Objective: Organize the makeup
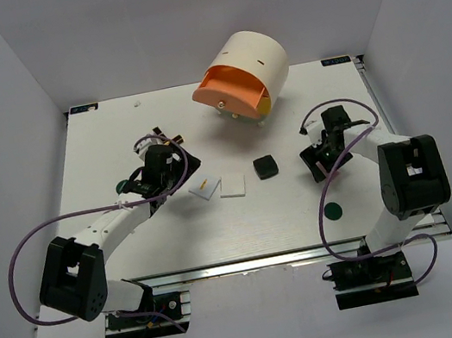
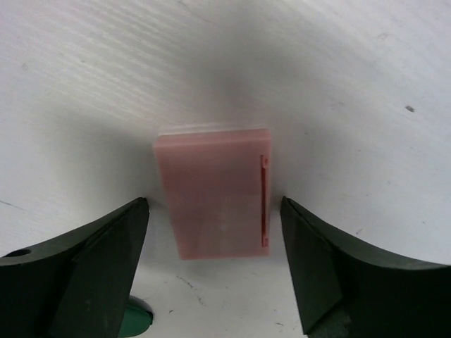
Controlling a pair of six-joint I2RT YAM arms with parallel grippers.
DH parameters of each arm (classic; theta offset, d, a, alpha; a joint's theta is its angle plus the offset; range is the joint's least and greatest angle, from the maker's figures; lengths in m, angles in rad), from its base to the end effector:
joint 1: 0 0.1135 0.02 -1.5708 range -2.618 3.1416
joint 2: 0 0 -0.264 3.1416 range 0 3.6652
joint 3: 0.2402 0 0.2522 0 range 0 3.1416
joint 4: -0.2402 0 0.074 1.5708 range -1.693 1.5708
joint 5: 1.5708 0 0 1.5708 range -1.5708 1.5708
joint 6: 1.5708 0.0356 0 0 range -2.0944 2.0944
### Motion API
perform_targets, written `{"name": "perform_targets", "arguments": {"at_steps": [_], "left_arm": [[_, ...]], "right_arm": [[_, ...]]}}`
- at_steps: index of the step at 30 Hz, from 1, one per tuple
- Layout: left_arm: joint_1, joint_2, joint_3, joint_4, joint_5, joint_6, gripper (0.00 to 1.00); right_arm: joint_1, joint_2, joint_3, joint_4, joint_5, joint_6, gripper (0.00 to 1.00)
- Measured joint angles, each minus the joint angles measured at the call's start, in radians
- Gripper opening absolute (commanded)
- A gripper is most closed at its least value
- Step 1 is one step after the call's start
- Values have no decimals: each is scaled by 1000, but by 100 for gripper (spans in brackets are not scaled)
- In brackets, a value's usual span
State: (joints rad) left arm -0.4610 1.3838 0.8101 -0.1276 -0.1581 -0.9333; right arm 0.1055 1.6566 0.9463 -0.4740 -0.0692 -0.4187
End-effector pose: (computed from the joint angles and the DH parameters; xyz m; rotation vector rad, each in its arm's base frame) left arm 0.2646 -0.1252 0.2199 -0.6263 2.2376 -0.5513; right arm 0.3068 0.0350 0.1609 -0.7303 2.6505 0.0101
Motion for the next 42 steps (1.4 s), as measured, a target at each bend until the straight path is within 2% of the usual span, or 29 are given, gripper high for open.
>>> {"name": "perform_targets", "arguments": {"at_steps": [2, 3, 11, 12, 14, 15, 16, 22, 28, 34, 42], "left_arm": [[1, 0, 0, -16, -7, -2, 92], [1, 0, 0, -24, -11, -3, 92], [2, 0, 0, -64, -27, -8, 92], [2, 0, 0, -69, -29, -8, 92], [2, 0, 0, -77, -33, -10, 92], [3, 0, 0, -80, -35, -11, 92], [4, 0, 0, -83, -37, -11, 92], [8, 0, 0, -100, -46, -11, 94], [14, 0, 0, -115, -56, -18, 94], [21, -8, -4, -125, -63, -20, 94], [26, -20, -7, -127, -61, -21, 94]], "right_arm": [[-13, 2, 0, 9, -9, -7, 74], [-20, 2, 0, 14, -13, -11, 67], [-40, -9, -20, 57, -42, -39, 36], [-40, -13, -23, 61, -44, -42, 27], [-40, -18, -29, 69, -46, -50, 16], [-40, -21, -33, 74, -48, -54, 5], [-40, -24, -37, 79, -50, -57, 0], [-40, -43, -47, 81, -80, -84, 0], [-40, -147, 8, -13, -282, -176, 0], [-9, -263, 163, -21, -482, -199, 0], [43, -240, 398, 26, -600, -84, 0]]}}
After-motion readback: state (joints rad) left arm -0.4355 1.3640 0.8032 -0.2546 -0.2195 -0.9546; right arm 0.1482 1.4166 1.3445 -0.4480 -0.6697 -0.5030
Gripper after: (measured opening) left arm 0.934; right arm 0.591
